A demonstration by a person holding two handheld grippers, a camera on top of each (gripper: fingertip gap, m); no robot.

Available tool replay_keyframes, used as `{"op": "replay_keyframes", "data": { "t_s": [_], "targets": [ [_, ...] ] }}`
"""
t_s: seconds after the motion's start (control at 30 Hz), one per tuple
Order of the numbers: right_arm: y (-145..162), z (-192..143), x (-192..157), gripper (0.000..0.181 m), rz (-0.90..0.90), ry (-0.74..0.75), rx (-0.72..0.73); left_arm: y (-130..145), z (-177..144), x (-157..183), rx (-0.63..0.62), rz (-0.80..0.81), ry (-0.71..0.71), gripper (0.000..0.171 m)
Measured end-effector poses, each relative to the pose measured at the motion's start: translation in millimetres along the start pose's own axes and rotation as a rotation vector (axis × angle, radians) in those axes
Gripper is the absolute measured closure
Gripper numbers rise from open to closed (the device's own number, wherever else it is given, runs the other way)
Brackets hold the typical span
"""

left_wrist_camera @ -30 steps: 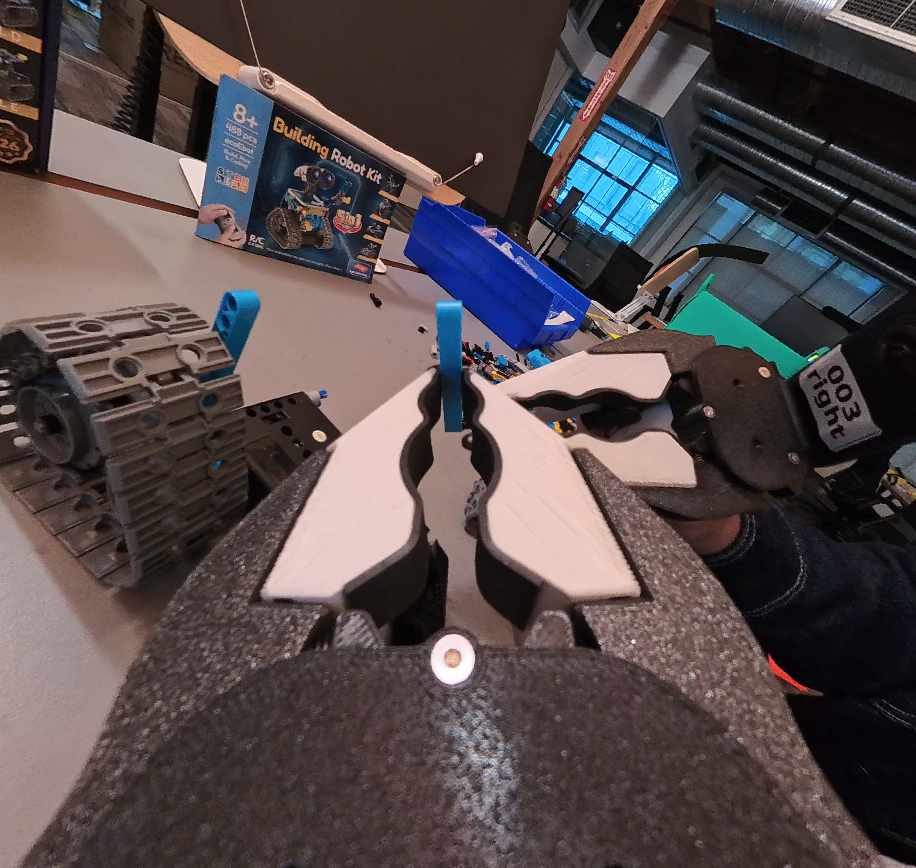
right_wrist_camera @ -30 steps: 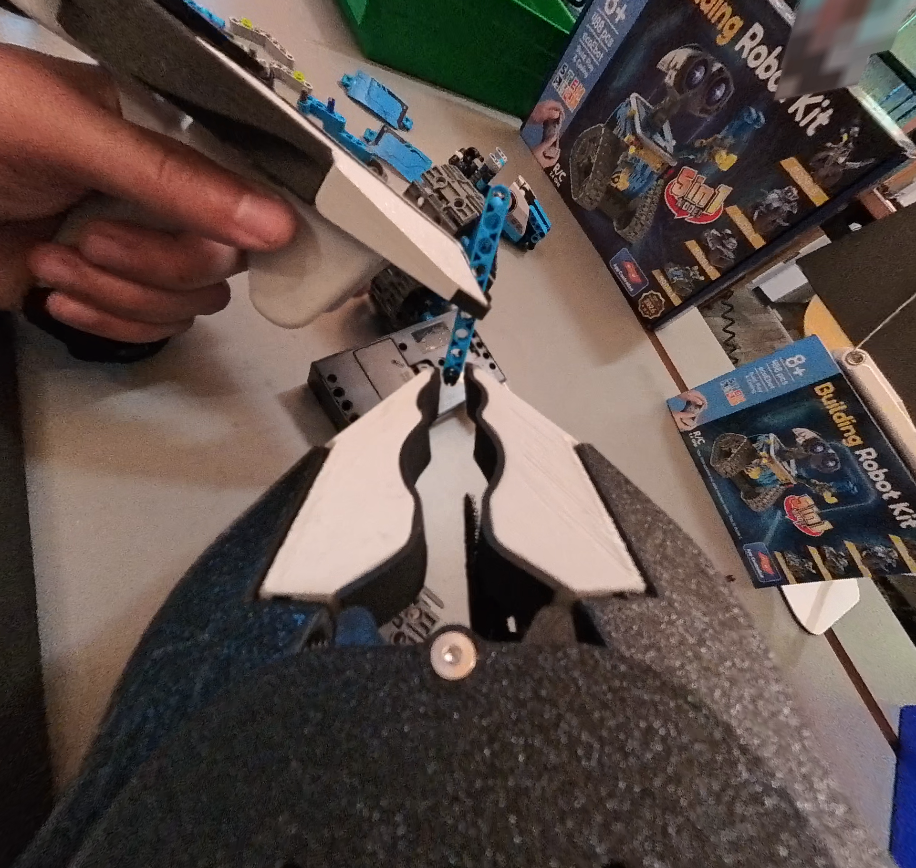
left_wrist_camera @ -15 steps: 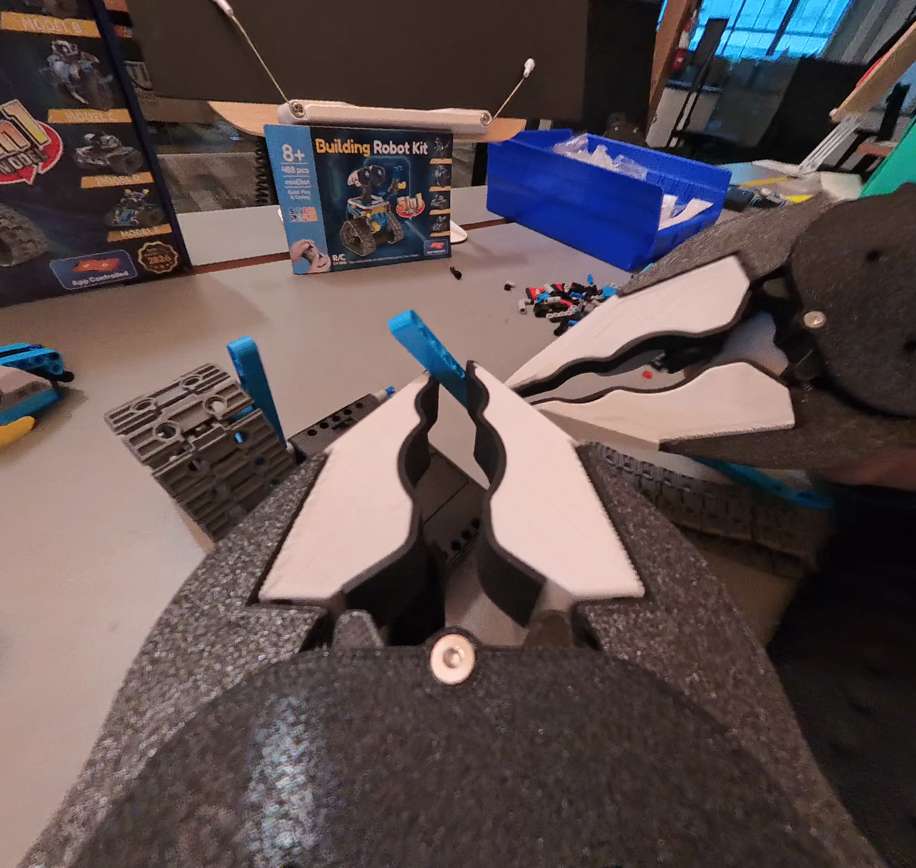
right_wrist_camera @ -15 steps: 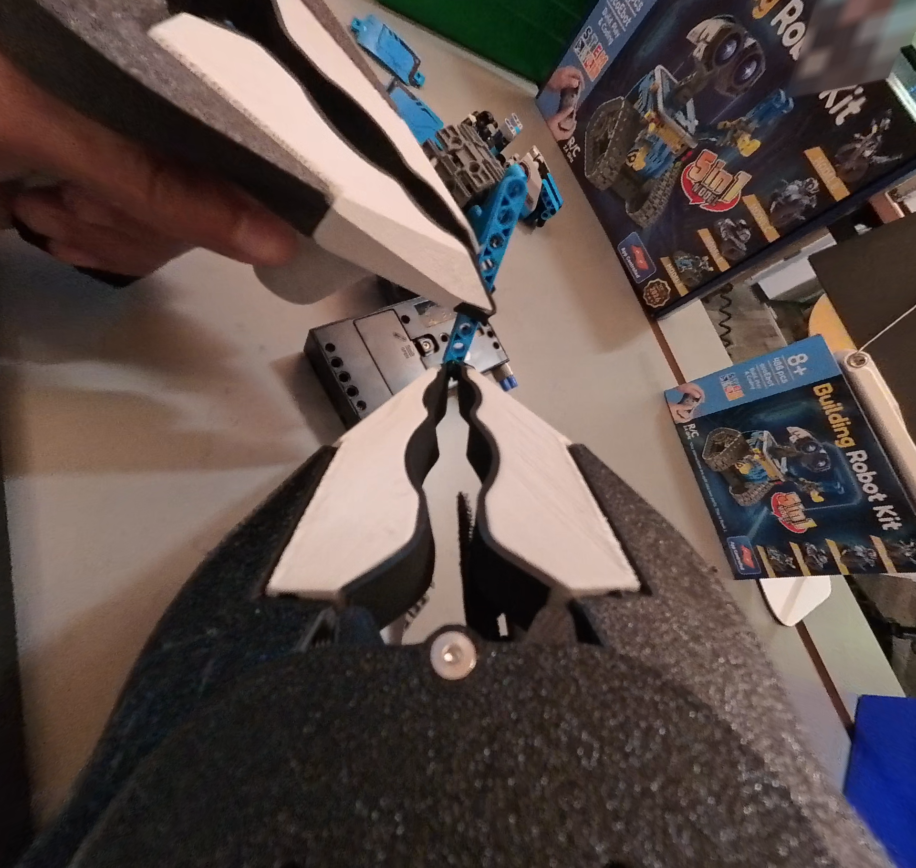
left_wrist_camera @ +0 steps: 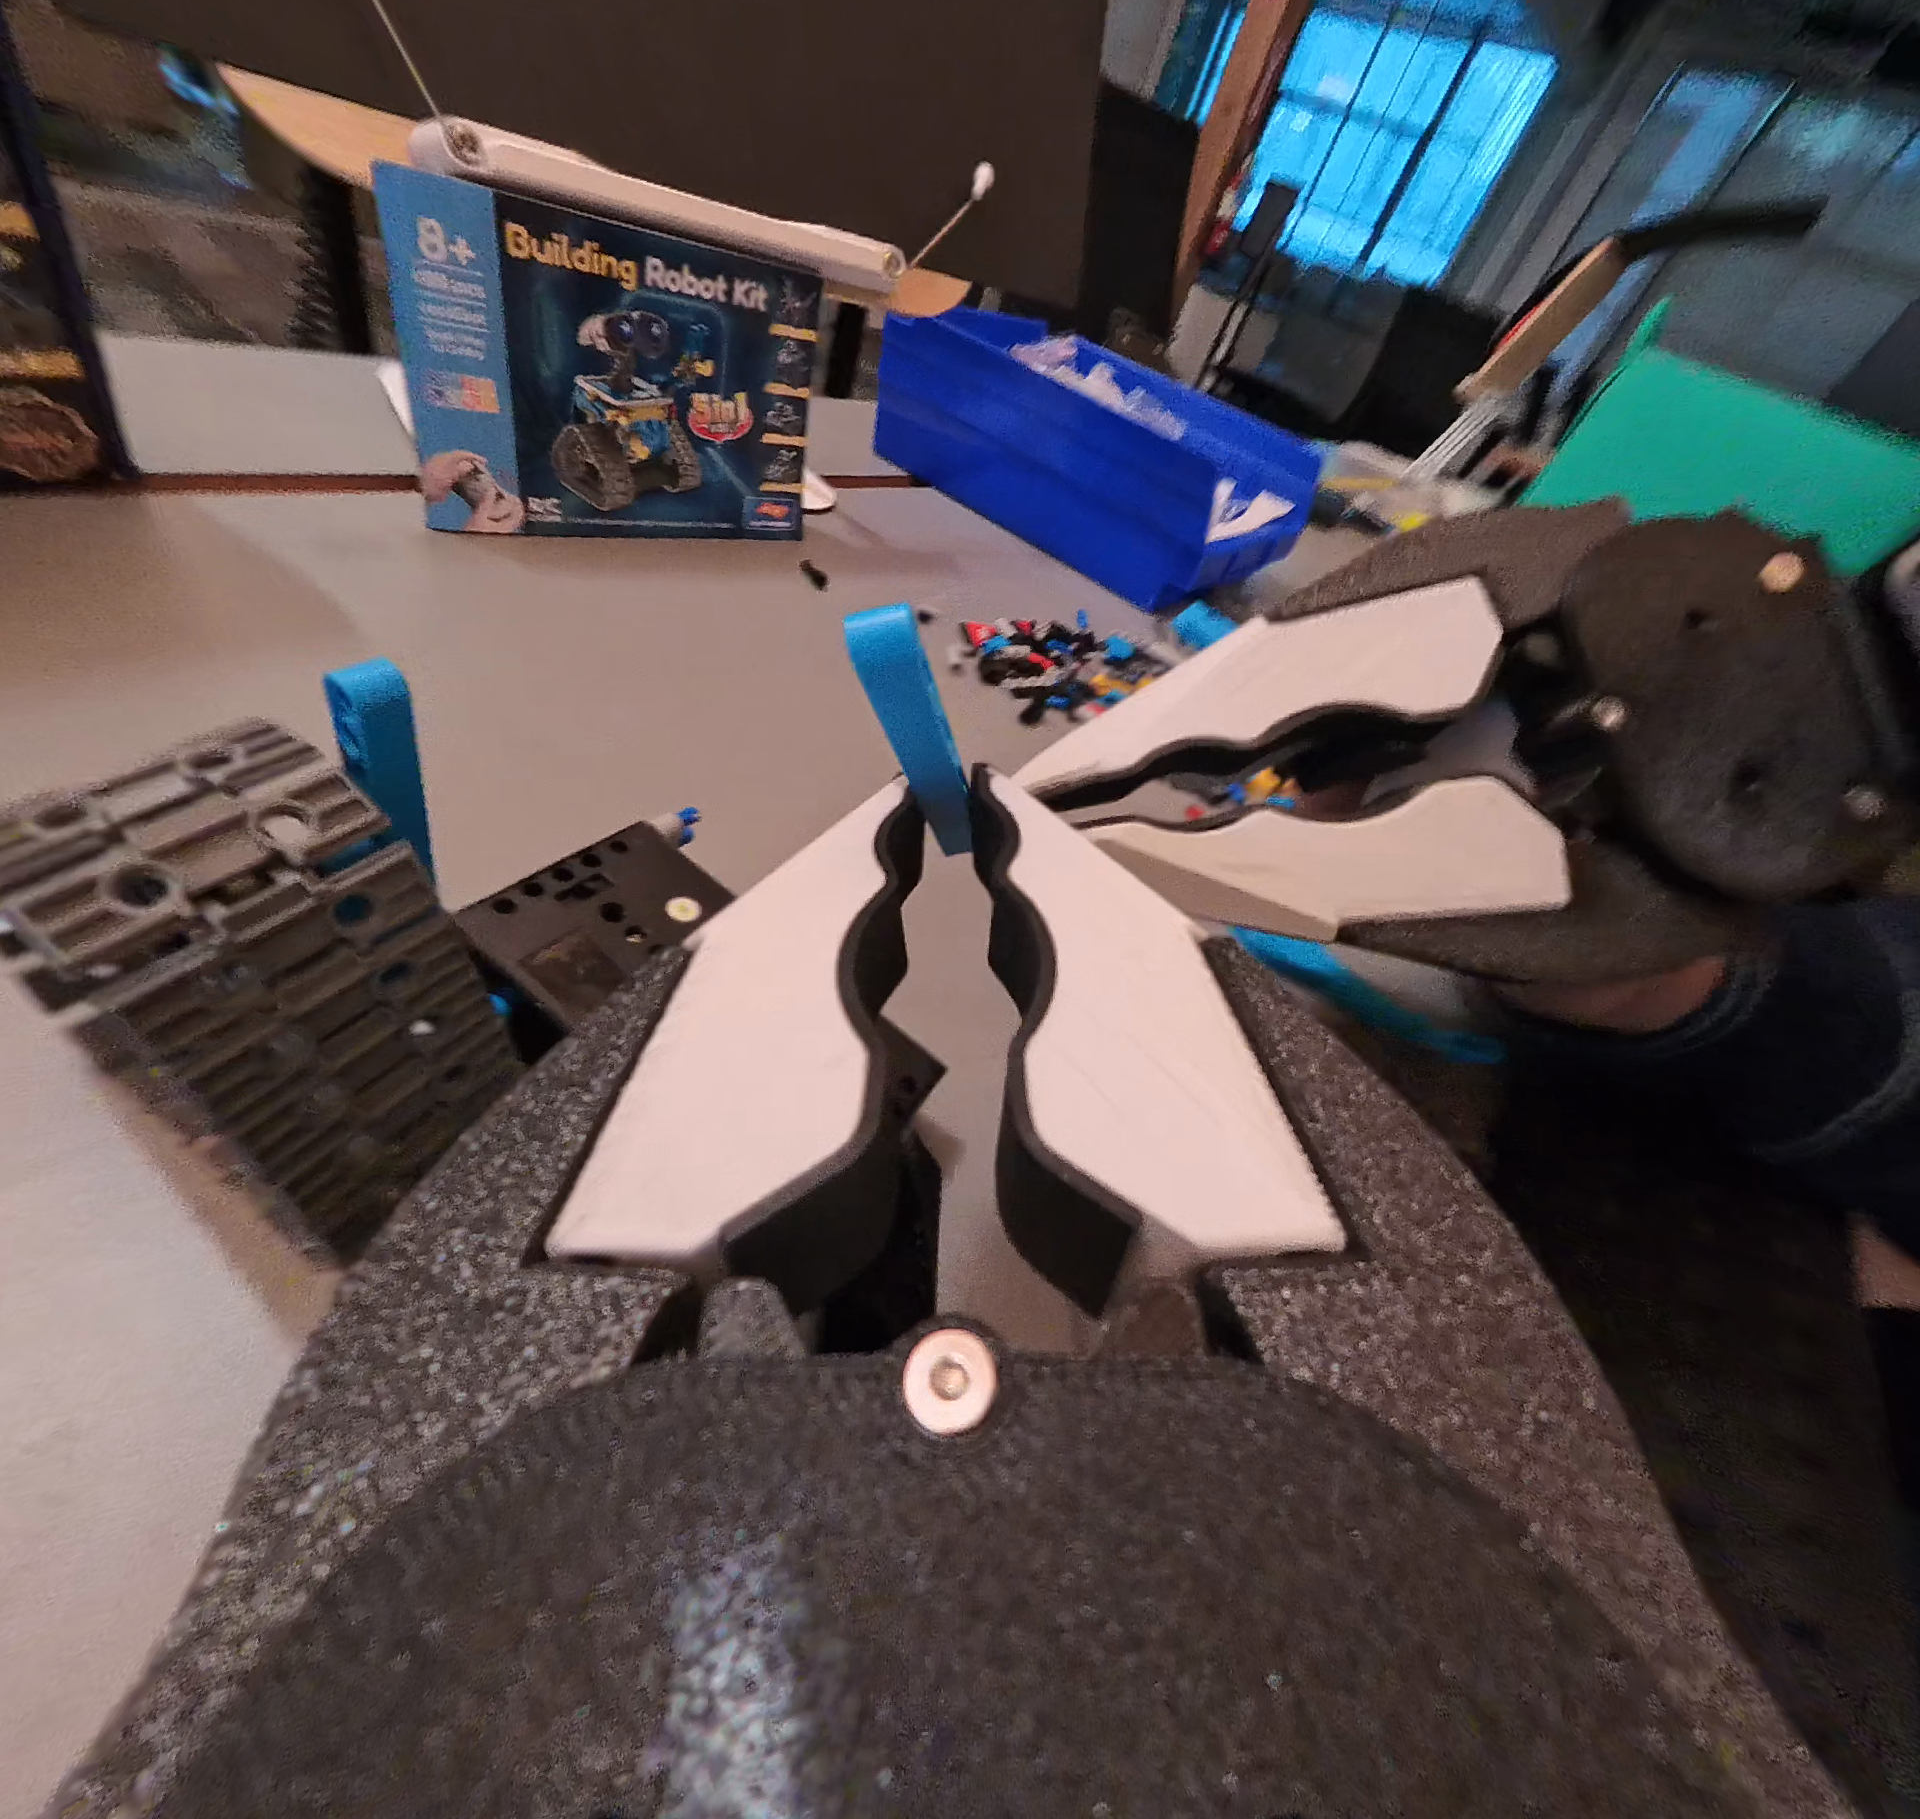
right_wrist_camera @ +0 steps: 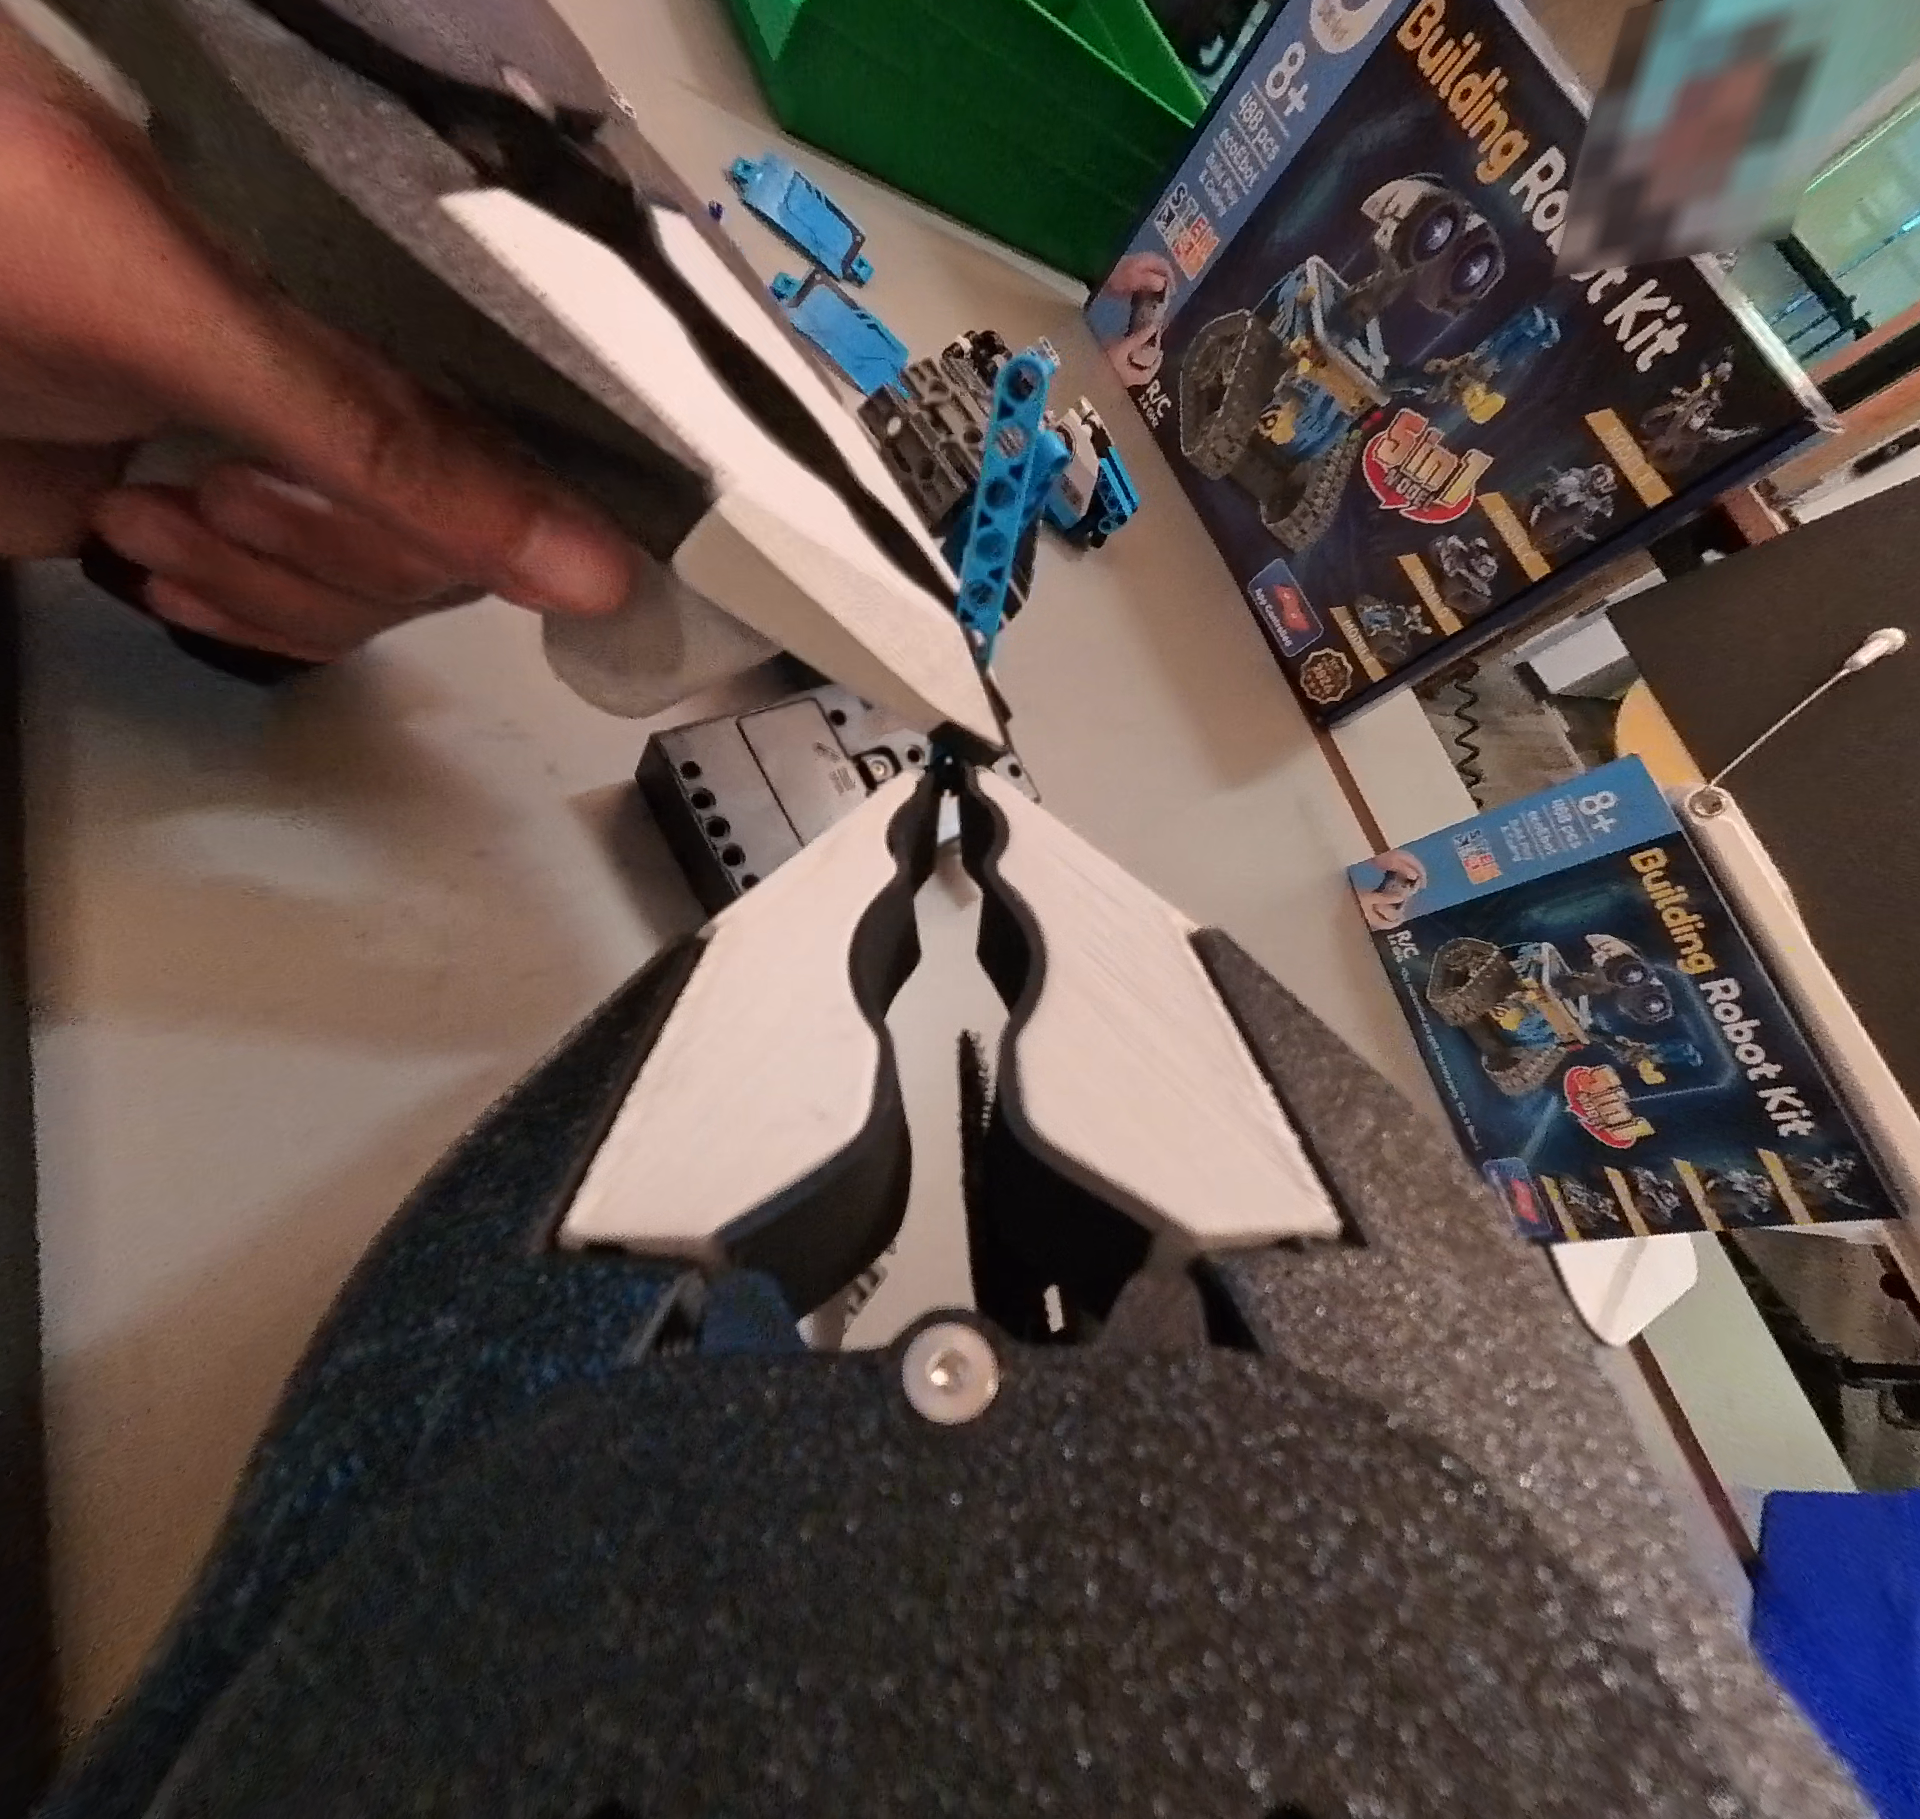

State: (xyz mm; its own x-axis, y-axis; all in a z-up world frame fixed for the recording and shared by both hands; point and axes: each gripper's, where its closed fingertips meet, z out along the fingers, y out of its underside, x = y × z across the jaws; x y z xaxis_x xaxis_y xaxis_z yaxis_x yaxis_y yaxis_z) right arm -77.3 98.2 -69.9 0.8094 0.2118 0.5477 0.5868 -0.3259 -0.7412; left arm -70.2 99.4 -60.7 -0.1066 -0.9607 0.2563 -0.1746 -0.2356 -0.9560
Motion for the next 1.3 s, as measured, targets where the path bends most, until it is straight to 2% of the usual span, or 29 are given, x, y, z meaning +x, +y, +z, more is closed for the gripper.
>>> {"op": "replay_keyframes", "data": {
  "t_s": [0.03,0.07,0.1,0.13,0.17,0.27,0.33,0.4,0.43,0.47,0.53,0.57,0.67,0.73,0.8,0.83,0.9,1.0,1.07,1.17,1.23,1.3],
  "targets": [
    [-3.2,-2.4,0.8,0.179,0.009,0.003,0.025,5.7,-1.5,-19.8,-0.042,0.063,-0.145,0.164],
    [-23.7,-17.0,7.5,0.18,0.046,0.017,0.146,12.1,-11.3,-53.2,-0.094,0.083,-0.333,0.166],
    [-33.5,-30.2,17.8,0.18,0.101,0.033,0.187,8.2,-21.7,-70.0,-0.061,0.002,-0.36,0.166],
    [-34.4,-38.0,26.2,0.18,0.138,0.048,0.214,-4.3,-31.8,-73.9,0.026,-0.092,-0.325,0.167],
    [-24.2,-37.2,29.5,0.18,0.183,0.032,0.193,-12.0,-35.8,-65.3,0.064,-0.044,-0.302,0.167],
    [-9.8,-40.6,46.6,0.18,0.275,-0.015,0.196,-3.5,-11.8,-18.5,-0.011,0.201,-0.22,0.165],
    [28.0,-32.8,61.2,0.179,0.315,-0.029,0.049,-1.4,-2.8,2.2,-0.022,0.271,-0.135,0.165],
    [100.6,-40.9,103.9,0.179,0.36,0.105,-0.195,14.5,3.9,8.0,-0.097,0.258,-0.091,0.165],
    [139.8,-54.2,122.7,0.178,0.402,0.158,-0.337,19.0,7.1,10.3,-0.122,0.251,-0.074,0.165],
    [168.2,-70.1,139.3,0.179,0.458,0.219,-0.408,17.1,10.3,12.5,-0.118,0.258,-0.07,0.165],
    [196.3,-95.2,149.1,0.178,0.605,0.233,-0.446,6.7,22.7,17.5,-0.101,0.27,-0.07,0.165],
    [207.0,-106.3,150.6,0.178,0.648,0.245,-0.477,6.3,35.1,19.8,-0.143,0.269,-0.064,0.165],
    [227.4,-127.2,143.0,0.168,0.7,0.24,-0.555,23.3,91.3,37.9,-0.426,0.257,0.056,0.165],
    [240.6,-135.0,142.6,0.167,0.706,0.273,-0.577,31.7,134.0,50.3,-0.583,0.248,0.144,0.165],
    [249.4,-146.0,148.3,0.163,0.678,0.326,-0.593,52.4,167.5,67.6,-0.801,0.205,0.274,0.165],
    [250.5,-152.6,154.5,0.16,0.673,0.358,-0.593,57.8,184.5,72.9,-0.859,0.185,0.303,0.165],
    [244.0,-162.4,163.2,0.161,0.699,0.385,-0.533,64.3,216.3,72.3,-0.915,0.232,0.277,0.165],
    [236.0,-169.2,163.9,0.165,0.795,0.344,-0.432,69.4,244.4,77.5,-0.948,0.318,0.247,0.164],
    [233.0,-172.0,167.7,0.165,0.822,0.337,-0.388,73.2,251.1,88.0,-0.967,0.316,0.275,0.155],
    [223.2,-172.0,172.2,0.164,0.853,0.324,-0.318,68.4,257.0,89.5,-0.927,0.323,0.265,0.152],
    [210.3,-166.3,169.1,0.165,0.89,0.278,-0.26,64.1,247.7,88.6,-0.928,0.282,0.287,0.149],
    [191.9,-159.6,161.5,0.164,0.918,0.208,-0.212,45.6,227.0,76.0,-0.879,0.259,0.261,0.141]
  ]
}}
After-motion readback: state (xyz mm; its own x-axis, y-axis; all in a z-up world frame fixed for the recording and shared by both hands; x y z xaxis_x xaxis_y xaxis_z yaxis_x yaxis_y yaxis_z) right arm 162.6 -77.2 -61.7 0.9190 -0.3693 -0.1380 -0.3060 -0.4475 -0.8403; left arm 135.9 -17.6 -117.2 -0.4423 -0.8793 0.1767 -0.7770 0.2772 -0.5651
